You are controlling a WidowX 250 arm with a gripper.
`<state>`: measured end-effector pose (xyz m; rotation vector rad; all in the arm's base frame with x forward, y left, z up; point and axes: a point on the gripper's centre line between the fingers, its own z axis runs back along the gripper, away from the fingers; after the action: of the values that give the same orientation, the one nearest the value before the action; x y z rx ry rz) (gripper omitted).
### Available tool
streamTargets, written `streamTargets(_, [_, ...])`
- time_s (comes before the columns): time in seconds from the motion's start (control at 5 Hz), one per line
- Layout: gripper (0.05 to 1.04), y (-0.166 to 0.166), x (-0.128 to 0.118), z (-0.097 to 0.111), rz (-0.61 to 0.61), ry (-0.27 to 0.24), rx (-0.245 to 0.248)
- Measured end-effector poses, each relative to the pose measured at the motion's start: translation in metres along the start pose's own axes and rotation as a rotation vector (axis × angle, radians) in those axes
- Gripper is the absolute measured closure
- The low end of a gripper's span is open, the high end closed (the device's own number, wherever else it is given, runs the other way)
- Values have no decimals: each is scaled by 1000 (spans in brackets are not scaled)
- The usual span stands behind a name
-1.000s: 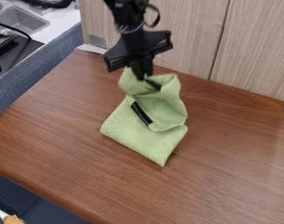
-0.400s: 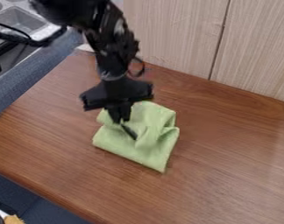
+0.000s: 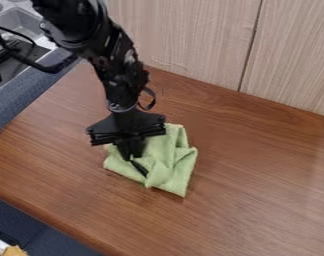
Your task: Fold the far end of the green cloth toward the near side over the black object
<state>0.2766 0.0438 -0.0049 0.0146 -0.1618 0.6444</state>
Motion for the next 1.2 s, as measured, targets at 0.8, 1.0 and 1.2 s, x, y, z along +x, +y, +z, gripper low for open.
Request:
streamTargets(0.8, [124, -4, 3, 6, -16, 32, -10])
streamTargets(1.0, [82, -11, 5, 19, -37, 2, -33])
streamTargets(1.2, [82, -17, 8, 39, -42, -38, -60])
